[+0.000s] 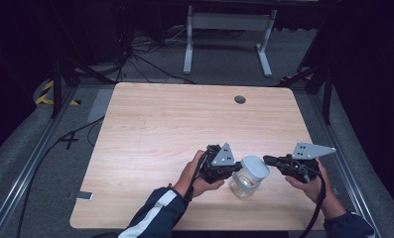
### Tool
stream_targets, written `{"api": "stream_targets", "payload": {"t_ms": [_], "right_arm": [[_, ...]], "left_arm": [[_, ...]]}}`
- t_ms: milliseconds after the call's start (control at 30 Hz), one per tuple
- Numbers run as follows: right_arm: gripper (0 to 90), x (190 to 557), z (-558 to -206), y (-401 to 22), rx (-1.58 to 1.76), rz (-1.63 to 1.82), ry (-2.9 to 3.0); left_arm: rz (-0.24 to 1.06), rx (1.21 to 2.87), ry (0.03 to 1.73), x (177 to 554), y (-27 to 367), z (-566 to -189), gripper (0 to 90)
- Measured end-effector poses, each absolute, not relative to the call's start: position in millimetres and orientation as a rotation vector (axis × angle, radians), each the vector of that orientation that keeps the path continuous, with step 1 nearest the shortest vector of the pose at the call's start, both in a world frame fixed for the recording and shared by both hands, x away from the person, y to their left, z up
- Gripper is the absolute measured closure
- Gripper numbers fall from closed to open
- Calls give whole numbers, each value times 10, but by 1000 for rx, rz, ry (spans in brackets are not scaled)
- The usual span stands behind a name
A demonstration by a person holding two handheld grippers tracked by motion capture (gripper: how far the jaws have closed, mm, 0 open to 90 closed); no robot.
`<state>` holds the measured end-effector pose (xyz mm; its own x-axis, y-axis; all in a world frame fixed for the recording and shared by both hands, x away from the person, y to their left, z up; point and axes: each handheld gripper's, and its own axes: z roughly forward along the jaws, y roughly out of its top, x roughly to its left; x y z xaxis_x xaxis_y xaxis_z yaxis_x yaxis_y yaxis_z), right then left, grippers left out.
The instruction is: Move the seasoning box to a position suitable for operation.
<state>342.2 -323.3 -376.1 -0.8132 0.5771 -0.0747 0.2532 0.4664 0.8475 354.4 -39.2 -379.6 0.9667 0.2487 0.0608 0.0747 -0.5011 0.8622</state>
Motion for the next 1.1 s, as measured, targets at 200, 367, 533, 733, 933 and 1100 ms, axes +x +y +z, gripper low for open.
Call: {"api": "stream_targets", "payload": {"t_ms": [200, 367, 533, 733, 933, 1100], "right_arm": [[900, 3422, -3791, -3259, 711, 1271, 2382], [900, 3418, -3804, -3280, 716, 1272, 2386], [899, 3417, -3806, -3302, 726, 1267, 2387], [897, 3415, -3809, -3324, 726, 1265, 2390], [897, 3406, -3806, -3345, 719, 1263, 2390], [897, 3405, -3805, -3353, 719, 1264, 2388]], "left_arm": [[225, 2094, 205, 3584, -487, -3722, 895], [223, 2091, 193, 3611, -547, -3664, 895], [226, 2094, 184, 3658, -617, -3610, 895], [231, 2105, 178, 3719, -699, -3586, 890], [231, 2105, 171, 3775, -755, -3591, 889], [230, 2111, 187, 3811, -796, -3594, 888]]}}
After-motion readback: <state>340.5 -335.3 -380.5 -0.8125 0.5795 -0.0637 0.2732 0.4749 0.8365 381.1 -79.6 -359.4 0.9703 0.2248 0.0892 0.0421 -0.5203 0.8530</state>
